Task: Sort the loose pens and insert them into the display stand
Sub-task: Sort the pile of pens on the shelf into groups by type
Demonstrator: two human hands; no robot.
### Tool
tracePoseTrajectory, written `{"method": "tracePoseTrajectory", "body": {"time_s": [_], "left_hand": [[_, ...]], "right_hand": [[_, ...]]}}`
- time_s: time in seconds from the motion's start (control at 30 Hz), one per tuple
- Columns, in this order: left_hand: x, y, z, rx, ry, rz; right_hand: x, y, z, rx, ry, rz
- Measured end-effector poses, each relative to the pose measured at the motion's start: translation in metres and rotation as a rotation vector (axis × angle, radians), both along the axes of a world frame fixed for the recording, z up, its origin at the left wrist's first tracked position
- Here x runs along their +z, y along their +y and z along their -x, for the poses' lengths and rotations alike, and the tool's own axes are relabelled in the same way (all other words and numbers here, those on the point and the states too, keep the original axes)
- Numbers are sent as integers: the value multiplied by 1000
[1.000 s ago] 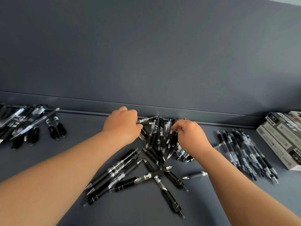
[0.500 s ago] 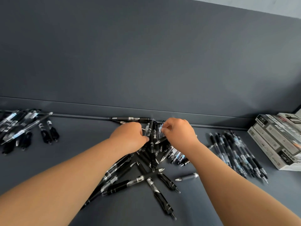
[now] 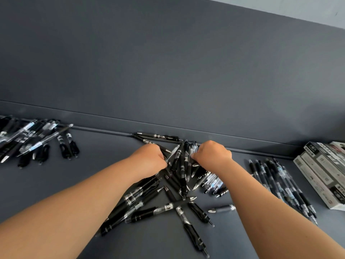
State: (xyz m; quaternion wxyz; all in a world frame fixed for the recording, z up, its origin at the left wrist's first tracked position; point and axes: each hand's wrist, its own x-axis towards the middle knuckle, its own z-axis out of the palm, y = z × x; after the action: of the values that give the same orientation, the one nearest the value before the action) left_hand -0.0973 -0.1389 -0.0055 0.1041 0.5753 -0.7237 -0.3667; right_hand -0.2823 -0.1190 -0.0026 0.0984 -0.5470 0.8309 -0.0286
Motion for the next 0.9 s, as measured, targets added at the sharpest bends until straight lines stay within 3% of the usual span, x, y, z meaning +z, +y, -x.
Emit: {"method": "tracePoseTrajectory", "body": {"time_s": [0.37,0.9], "left_hand": [[7,6,-15,61,-10,29],[3,8,-47,208,228,-123]], "right_hand": [[11,-12,-23,-128,-139,-77],[0,-16,-56,78,-144,-100]]}}
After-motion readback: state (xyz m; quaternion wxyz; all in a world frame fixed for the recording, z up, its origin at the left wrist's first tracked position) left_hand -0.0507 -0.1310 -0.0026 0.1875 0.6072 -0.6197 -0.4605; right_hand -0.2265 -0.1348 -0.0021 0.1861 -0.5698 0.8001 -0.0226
